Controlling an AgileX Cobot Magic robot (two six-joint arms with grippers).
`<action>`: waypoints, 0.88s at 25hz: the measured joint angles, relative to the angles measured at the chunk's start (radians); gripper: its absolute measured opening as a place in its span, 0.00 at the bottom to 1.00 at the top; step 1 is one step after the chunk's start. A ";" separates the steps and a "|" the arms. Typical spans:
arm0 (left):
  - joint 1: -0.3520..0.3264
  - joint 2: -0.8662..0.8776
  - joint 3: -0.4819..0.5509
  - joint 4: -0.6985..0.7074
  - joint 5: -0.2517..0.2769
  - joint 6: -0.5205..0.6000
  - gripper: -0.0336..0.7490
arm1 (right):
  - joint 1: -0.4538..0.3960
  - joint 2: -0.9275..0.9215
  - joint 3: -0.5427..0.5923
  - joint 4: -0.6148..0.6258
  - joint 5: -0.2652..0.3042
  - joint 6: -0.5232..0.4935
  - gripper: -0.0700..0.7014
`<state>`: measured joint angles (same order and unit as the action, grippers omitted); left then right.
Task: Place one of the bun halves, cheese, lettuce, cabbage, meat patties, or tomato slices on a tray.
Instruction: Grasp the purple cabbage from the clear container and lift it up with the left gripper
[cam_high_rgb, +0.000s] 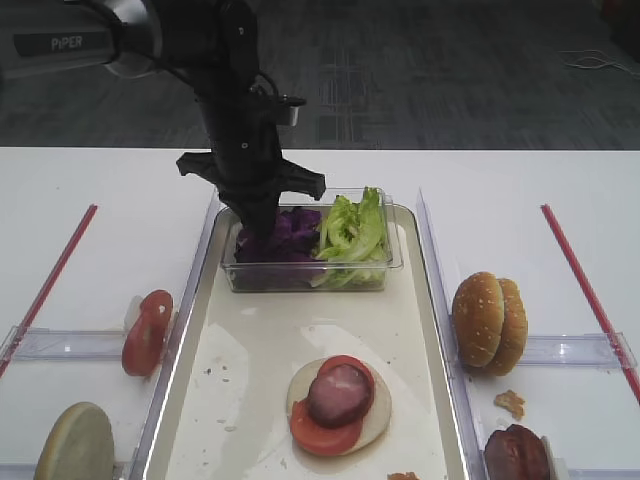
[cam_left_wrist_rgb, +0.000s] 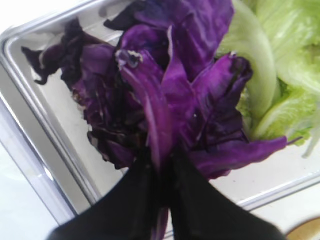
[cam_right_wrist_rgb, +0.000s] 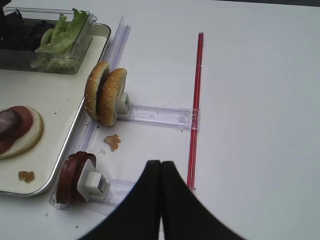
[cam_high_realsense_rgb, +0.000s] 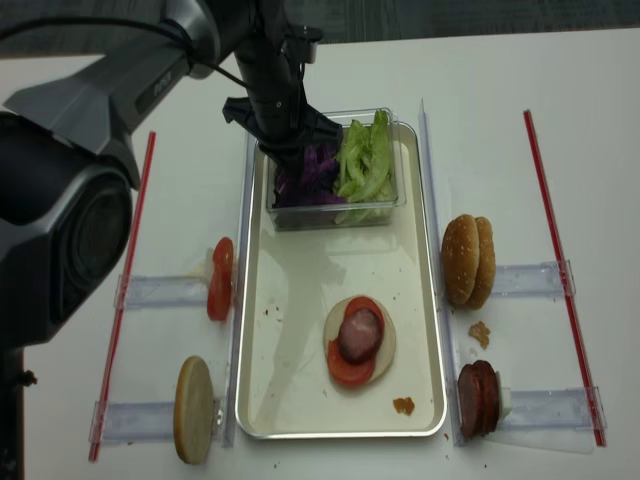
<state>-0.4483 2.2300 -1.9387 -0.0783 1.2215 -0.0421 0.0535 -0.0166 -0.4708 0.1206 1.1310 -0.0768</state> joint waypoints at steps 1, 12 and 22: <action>-0.004 -0.007 0.000 0.002 0.000 0.000 0.09 | 0.000 0.000 0.000 0.000 0.000 0.000 0.11; -0.067 -0.073 -0.005 0.002 0.006 -0.019 0.09 | 0.000 0.000 0.000 0.000 0.000 0.000 0.11; -0.149 -0.150 0.023 0.002 0.010 -0.029 0.09 | 0.000 0.000 0.000 0.000 0.000 0.000 0.11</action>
<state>-0.5970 2.0802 -1.9161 -0.0761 1.2319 -0.0715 0.0535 -0.0166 -0.4708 0.1206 1.1310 -0.0768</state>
